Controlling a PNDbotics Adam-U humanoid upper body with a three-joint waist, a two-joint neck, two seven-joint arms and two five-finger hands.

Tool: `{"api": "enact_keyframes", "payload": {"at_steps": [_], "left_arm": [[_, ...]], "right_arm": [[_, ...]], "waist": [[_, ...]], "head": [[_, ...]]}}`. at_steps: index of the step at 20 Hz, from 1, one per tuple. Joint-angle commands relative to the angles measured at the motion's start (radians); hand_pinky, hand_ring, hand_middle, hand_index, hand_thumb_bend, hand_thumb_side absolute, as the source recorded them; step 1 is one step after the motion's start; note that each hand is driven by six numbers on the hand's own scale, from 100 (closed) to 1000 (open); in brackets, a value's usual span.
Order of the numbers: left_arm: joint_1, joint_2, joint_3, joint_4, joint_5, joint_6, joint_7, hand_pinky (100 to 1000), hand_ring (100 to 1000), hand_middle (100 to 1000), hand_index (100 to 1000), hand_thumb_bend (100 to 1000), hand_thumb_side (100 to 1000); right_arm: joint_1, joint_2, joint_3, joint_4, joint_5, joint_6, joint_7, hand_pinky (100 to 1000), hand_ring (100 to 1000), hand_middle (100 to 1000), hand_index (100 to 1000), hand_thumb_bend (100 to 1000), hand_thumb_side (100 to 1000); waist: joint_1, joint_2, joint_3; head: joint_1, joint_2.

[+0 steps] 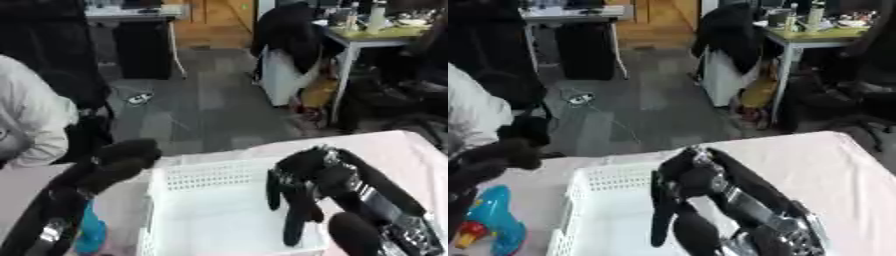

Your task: Pick up objects on the table and place them in the box.

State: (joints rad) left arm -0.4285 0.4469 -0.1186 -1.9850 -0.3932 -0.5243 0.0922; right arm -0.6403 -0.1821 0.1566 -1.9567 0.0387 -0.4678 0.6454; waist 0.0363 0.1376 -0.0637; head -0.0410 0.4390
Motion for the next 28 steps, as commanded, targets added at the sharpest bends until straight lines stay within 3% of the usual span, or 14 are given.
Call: {"api": "enact_keyframes", "payload": {"at_steps": [1,4,7,10,12,13,14,15,17,20,22,24,26,28], "left_arm": [[-0.027,0.088,0.047,-0.015,-0.068,0.124,0.040,512,772,926,976,219,926],[-0.028,0.181,0.056,-0.007,-0.154,0.285,0.009,533,787,959,999,205,956],[-0.023,0.245,0.052,0.015,-0.199,0.427,-0.089,719,839,986,1000,192,992],[-0.017,0.315,0.060,0.054,-0.272,0.531,-0.201,804,878,996,1000,184,1000],[-0.019,0.365,0.056,0.077,-0.334,0.588,-0.299,781,851,972,1000,181,1000],[-0.023,0.395,0.050,0.090,-0.367,0.610,-0.360,705,839,957,1000,182,1000],[-0.028,0.424,0.044,0.104,-0.399,0.628,-0.421,714,840,981,998,189,1000],[-0.036,0.447,0.036,0.119,-0.420,0.645,-0.479,662,839,934,999,194,1000],[-0.061,0.492,0.019,0.154,-0.469,0.648,-0.599,617,840,922,997,201,1000],[-0.101,0.528,-0.006,0.204,-0.483,0.630,-0.727,622,855,933,1000,222,1000],[-0.128,0.542,-0.027,0.238,-0.460,0.608,-0.789,656,874,946,1000,348,1000],[-0.154,0.551,-0.045,0.273,-0.432,0.583,-0.845,649,886,951,1000,534,1000],[-0.184,0.555,-0.059,0.308,-0.419,0.562,-0.898,558,861,948,1000,641,1000],[-0.213,0.552,-0.067,0.338,-0.426,0.547,-0.942,540,834,930,1000,754,1000]], "right_arm": [[0.000,-0.009,-0.008,-0.010,0.014,-0.036,0.017,395,189,182,476,107,1000],[0.010,-0.021,-0.002,-0.008,0.017,-0.030,0.019,398,189,182,476,100,1000],[0.018,-0.031,0.000,-0.004,0.017,-0.027,0.027,399,189,181,475,100,1000],[0.024,-0.036,0.000,0.000,0.016,-0.026,0.032,399,189,181,475,100,1000],[0.027,-0.037,0.001,0.002,0.016,-0.025,0.035,399,189,181,475,100,1000],[0.028,-0.038,0.002,0.003,0.016,-0.024,0.037,399,190,182,475,100,1000],[0.030,-0.039,0.002,0.003,0.016,-0.024,0.039,399,190,183,475,100,1000],[0.031,-0.040,0.004,0.004,0.016,-0.024,0.041,400,190,182,475,100,1000],[0.035,-0.044,0.008,0.006,0.019,-0.024,0.052,402,192,184,475,100,1000],[0.037,-0.045,0.012,0.008,0.020,-0.024,0.071,405,193,185,476,100,1000],[0.037,-0.044,0.013,0.009,0.022,-0.023,0.084,407,195,187,476,100,1000],[0.037,-0.043,0.014,0.009,0.022,-0.022,0.095,408,197,187,477,100,1000],[0.037,-0.042,0.015,0.009,0.020,-0.021,0.102,408,197,188,477,100,1000],[0.037,-0.041,0.016,0.010,0.019,-0.021,0.107,408,197,188,477,100,1000]], "waist": [[0.006,-0.024,0.006],[0.018,-0.034,0.013],[0.028,-0.042,0.019],[0.036,-0.049,0.022],[0.040,-0.053,0.022],[0.043,-0.056,0.021],[0.045,-0.059,0.021],[0.048,-0.062,0.021],[0.054,-0.067,0.021],[0.059,-0.069,0.018],[0.061,-0.070,0.014],[0.062,-0.070,0.012],[0.064,-0.071,0.010],[0.064,-0.072,0.008]], "head": [[0.026,0.070],[0.032,0.105],[0.037,0.131],[0.026,0.144],[0.033,0.162],[0.045,0.178],[0.061,0.198],[0.077,0.216],[0.115,0.253],[0.133,0.267],[0.137,0.268],[0.137,0.264],[0.134,0.260],[0.132,0.257]]}}
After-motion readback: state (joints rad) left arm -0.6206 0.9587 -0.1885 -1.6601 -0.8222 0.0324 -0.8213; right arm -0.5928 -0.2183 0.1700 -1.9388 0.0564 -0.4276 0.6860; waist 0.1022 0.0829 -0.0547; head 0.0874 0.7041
